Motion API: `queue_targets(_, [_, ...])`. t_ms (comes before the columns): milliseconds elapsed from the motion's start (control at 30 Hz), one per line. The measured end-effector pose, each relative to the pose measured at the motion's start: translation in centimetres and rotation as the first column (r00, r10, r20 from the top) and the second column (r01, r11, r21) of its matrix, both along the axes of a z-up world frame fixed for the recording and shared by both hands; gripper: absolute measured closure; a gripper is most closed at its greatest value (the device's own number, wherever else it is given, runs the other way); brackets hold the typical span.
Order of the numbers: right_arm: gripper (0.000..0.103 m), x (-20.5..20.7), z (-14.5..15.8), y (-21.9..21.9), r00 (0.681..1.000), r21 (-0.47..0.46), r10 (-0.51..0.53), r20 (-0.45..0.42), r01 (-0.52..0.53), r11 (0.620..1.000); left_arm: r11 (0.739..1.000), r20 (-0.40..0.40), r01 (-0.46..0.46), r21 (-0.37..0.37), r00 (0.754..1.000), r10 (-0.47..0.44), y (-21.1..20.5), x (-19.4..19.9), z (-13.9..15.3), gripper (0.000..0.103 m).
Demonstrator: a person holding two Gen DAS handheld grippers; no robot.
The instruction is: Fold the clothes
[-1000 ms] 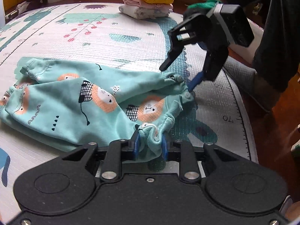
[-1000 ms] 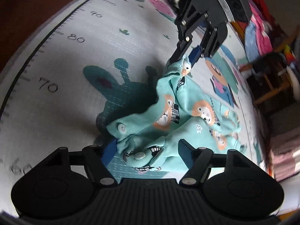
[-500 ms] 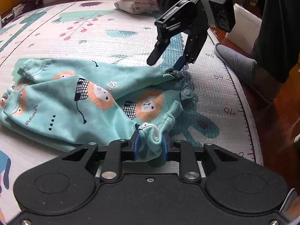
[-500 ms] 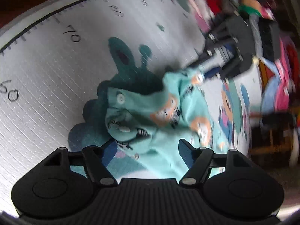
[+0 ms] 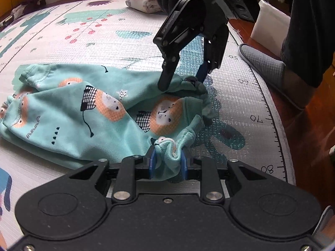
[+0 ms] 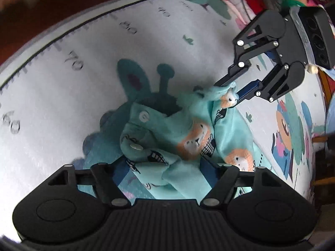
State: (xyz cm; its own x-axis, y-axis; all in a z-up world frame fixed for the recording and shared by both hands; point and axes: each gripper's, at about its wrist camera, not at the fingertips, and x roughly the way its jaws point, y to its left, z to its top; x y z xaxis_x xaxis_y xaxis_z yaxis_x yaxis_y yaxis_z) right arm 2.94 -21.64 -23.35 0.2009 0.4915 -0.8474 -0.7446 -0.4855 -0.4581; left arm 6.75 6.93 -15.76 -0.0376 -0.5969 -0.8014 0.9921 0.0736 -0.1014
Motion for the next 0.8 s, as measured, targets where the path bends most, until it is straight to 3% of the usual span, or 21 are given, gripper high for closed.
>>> queue_targets(33, [0.043,0.0,0.1,0.1,0.999,0.019,-0.033,-0.022,0.033,0.999,1.0,0.014,0.012,-0.002,1.0,-0.012,0.2,-0.2,0.1,0.08])
queue_targets(167, [0.05,0.6,0.9,-0.2,0.962,0.073,-0.224,-0.157,0.238,0.969,1.0,0.032,0.027,-0.012,0.999,-0.027,0.9,-0.4,0.2,0.08])
queue_targets(267, [0.053,2.1,2.4,-1.0,0.886,0.089,-0.359,-0.293,0.399,0.912,0.999,0.024,0.027,-0.026,0.999,-0.026,1.2,-0.2,0.4,0.08])
queue_targets(400, [0.054,4.0,4.3,-2.5,0.768,0.076,-0.454,-0.452,0.54,0.838,0.997,0.017,0.041,-0.063,0.999,-0.04,1.8,-0.1,1.5,0.08])
queue_targets(467, [0.055,4.0,4.6,-2.6,0.773,0.067,-0.443,-0.454,0.525,0.848,0.994,0.035,0.094,-0.061,0.995,-0.092,1.8,-0.7,2.1,0.08])
queue_targets(500, [0.055,3.7,4.7,-2.5,0.79,0.062,-0.425,-0.443,0.5,0.864,0.989,0.062,0.138,-0.047,0.989,-0.135,1.7,-1.4,2.4,0.08])
queue_targets(533, [0.055,2.9,4.7,-2.1,0.826,0.06,-0.386,-0.41,0.447,0.893,0.982,0.091,0.189,-0.025,0.978,-0.186,1.6,-2.3,2.5,0.08])
queue_targets(667, [0.054,0.0,4.0,-0.6,0.89,0.069,-0.276,-0.363,0.321,0.944,0.946,0.16,0.322,0.04,0.932,-0.325,1.2,-5.2,2.6,0.08])
queue_targets(733, [0.041,-1.8,3.3,-0.5,0.921,0.116,-0.27,-0.281,0.311,0.943,0.958,0.13,0.285,0.005,0.95,-0.283,1.3,-5.2,2.7,0.08])
queue_targets(800, [0.026,-2.6,2.8,-1.1,0.882,0.159,-0.374,-0.285,0.429,0.889,0.978,0.063,0.199,-0.058,0.979,-0.195,2.0,-4.2,3.0,0.08])
